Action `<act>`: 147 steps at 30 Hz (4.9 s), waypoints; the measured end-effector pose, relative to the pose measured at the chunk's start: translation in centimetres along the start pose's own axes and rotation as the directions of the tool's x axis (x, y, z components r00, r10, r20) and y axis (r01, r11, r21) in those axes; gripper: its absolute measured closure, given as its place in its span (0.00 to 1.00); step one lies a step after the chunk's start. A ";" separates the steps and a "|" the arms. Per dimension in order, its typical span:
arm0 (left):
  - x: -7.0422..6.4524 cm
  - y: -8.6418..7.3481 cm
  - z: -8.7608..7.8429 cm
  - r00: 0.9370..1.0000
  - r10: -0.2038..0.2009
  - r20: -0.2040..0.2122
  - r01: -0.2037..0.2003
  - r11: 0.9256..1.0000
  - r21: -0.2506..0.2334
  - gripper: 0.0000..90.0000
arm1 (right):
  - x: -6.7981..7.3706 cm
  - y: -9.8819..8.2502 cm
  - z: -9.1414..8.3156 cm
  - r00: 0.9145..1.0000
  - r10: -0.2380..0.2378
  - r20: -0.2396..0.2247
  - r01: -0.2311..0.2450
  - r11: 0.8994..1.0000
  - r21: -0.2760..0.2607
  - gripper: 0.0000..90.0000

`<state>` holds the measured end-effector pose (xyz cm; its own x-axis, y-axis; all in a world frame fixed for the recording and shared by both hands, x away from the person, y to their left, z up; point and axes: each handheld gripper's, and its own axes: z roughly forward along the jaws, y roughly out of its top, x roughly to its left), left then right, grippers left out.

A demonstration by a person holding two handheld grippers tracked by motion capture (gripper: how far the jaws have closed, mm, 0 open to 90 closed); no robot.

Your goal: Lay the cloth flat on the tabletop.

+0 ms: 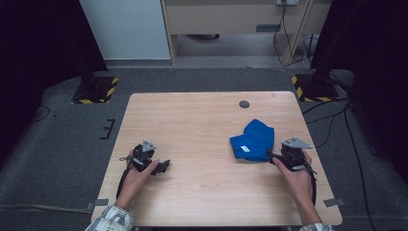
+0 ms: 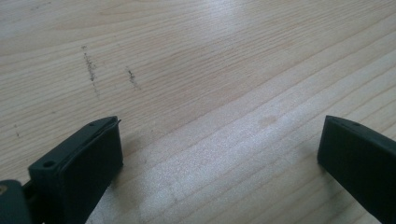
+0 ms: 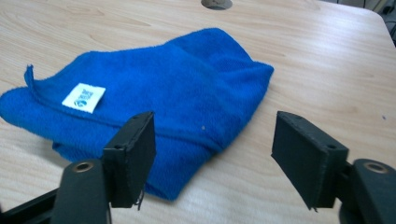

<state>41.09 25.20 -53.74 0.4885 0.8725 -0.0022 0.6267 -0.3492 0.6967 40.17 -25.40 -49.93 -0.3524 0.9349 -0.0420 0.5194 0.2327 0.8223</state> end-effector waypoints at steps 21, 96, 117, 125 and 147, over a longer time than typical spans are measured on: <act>-0.2 -0.2 -0.2 1.000 0.001 0.000 -0.001 1.000 0.000 0.00 | 1.1 0.6 4.9 0.994 -0.056 -0.094 0.061 0.996 0.060 0.23; -0.2 -0.3 -0.3 1.000 0.007 0.006 -0.007 1.000 0.000 0.00 | 5.7 6.2 -0.9 0.968 -0.042 -0.249 0.010 0.992 -0.128 0.90; -0.2 -0.3 -0.3 1.000 0.007 0.005 -0.007 1.000 0.000 0.00 | 14.2 7.3 2.8 0.930 -0.123 -0.346 0.108 0.992 -0.063 0.89; -0.3 -0.3 -0.3 1.000 0.010 0.003 -0.010 1.000 0.000 0.00 | 17.0 5.6 4.8 0.918 -0.117 -0.378 0.121 0.993 -0.014 0.89; -1.2 0.7 -2.0 1.000 0.026 0.018 -0.024 0.995 -0.100 0.10 | 18.7 3.1 6.0 0.931 -0.125 -0.342 0.157 0.985 0.067 0.57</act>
<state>39.74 24.62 -51.75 0.5152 0.8571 0.0033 0.5507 -0.3339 0.7650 39.83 -5.57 -51.57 -0.6593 0.7501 0.0520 0.5089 0.3942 0.7653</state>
